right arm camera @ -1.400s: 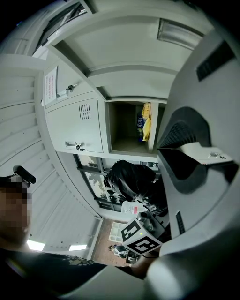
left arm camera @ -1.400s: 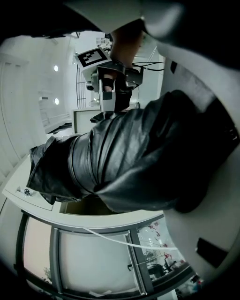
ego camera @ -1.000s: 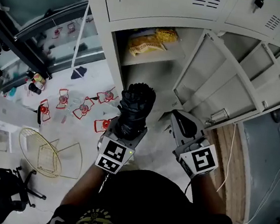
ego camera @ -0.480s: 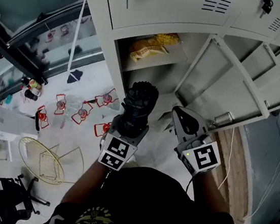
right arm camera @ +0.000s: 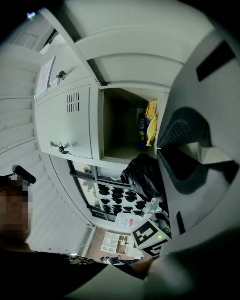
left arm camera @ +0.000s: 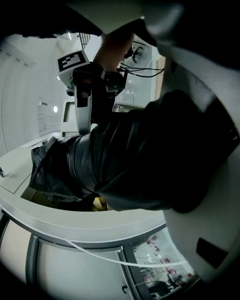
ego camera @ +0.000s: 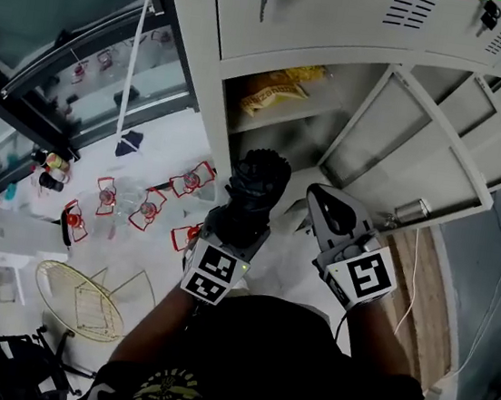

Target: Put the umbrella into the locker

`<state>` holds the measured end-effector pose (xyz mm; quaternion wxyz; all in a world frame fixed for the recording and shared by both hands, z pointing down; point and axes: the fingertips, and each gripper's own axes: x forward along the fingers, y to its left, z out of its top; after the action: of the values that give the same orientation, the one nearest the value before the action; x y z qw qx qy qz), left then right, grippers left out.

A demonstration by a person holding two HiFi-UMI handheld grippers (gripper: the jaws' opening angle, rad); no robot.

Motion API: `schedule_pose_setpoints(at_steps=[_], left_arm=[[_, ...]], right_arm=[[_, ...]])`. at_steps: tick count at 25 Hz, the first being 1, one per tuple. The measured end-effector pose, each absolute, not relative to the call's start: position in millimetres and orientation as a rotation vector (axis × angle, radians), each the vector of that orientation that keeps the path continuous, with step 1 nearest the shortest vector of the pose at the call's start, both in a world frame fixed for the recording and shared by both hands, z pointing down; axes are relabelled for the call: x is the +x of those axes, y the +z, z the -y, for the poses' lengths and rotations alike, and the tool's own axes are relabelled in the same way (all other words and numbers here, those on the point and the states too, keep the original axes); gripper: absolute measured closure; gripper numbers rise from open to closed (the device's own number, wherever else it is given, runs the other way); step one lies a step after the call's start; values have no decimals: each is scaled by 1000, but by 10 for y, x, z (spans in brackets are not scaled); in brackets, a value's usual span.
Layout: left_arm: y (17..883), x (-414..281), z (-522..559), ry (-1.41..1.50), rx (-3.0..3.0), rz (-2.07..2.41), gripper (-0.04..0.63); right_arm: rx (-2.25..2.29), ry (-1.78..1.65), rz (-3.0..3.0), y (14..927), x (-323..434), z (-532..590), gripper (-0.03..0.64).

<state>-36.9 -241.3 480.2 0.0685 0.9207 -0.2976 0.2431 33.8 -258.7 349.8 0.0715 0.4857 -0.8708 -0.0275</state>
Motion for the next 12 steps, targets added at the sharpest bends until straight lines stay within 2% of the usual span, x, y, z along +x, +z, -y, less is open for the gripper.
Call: schedule_pose_setpoints(at_steps=[12], left_arm=[[4920,-375,2379,721,2791,821,319]], right_arm=[[1511,-103,2594,3493,270,2550,588]])
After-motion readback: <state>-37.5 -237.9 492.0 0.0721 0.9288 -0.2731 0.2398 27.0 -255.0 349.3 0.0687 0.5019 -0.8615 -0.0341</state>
